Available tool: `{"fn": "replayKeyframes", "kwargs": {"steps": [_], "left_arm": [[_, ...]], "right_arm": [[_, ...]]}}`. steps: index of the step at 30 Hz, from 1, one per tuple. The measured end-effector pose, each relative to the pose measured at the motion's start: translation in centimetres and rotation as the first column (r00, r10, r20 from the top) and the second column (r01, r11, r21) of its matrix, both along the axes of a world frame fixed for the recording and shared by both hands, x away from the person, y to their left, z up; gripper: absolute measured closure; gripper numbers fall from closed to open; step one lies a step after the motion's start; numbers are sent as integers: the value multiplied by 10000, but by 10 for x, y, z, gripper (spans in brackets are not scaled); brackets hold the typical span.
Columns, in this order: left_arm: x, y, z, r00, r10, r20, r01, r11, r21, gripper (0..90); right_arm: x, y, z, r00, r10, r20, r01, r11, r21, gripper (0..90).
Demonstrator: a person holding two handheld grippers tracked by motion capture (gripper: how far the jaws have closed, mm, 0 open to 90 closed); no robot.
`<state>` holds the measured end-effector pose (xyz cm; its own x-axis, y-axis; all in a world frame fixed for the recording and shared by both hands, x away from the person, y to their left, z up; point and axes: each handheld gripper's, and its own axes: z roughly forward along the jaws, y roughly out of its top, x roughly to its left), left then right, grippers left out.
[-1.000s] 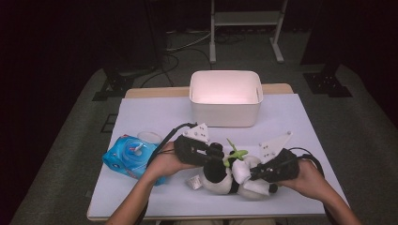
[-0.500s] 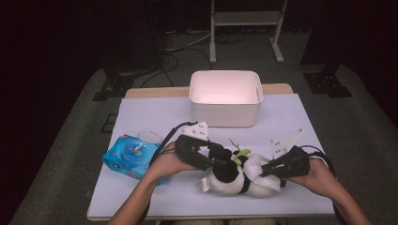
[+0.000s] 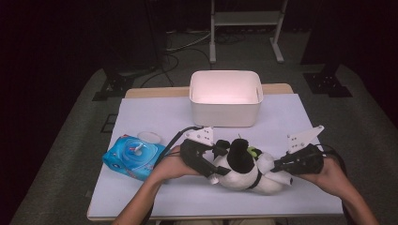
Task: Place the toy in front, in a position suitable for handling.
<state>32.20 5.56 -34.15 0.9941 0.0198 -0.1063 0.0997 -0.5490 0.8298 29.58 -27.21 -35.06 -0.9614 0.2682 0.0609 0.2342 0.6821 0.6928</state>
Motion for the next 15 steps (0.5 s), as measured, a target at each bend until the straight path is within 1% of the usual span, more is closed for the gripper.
{"fn": "replayKeyframes", "kwargs": {"steps": [4,6,8,9,10,12,13,15], "left_arm": [[0,-5,-3,10000,52,33,-51,10000,-63,281],[0,-6,-3,10000,40,35,-40,9999,-121,280],[-1,-8,-5,9999,96,58,-95,9998,-176,311],[-1,-9,-5,10000,49,75,-48,9998,-187,323],[-2,-11,-4,9998,68,203,-64,9998,-172,338],[-3,-13,-4,9996,68,288,-63,9998,-175,385],[-4,-14,-5,9989,44,457,-37,9999,-153,428],[-5,-15,-4,9985,249,490,-241,9996,-153,497]], "right_arm": [[1,-2,-1,9999,-127,-96,128,9999,99,860],[2,-1,-1,9998,-155,-135,156,9998,139,859],[3,-1,-1,9997,-179,-187,183,9996,216,859],[3,0,-2,9995,-194,-237,200,9995,257,859],[4,0,-2,9995,-188,-250,196,9994,303,859],[4,3,-3,9994,-143,-319,156,9990,413,859],[5,6,-3,9994,-140,-327,155,9988,468,860],[8,9,-4,9993,-57,-372,79,9982,596,860]]}}
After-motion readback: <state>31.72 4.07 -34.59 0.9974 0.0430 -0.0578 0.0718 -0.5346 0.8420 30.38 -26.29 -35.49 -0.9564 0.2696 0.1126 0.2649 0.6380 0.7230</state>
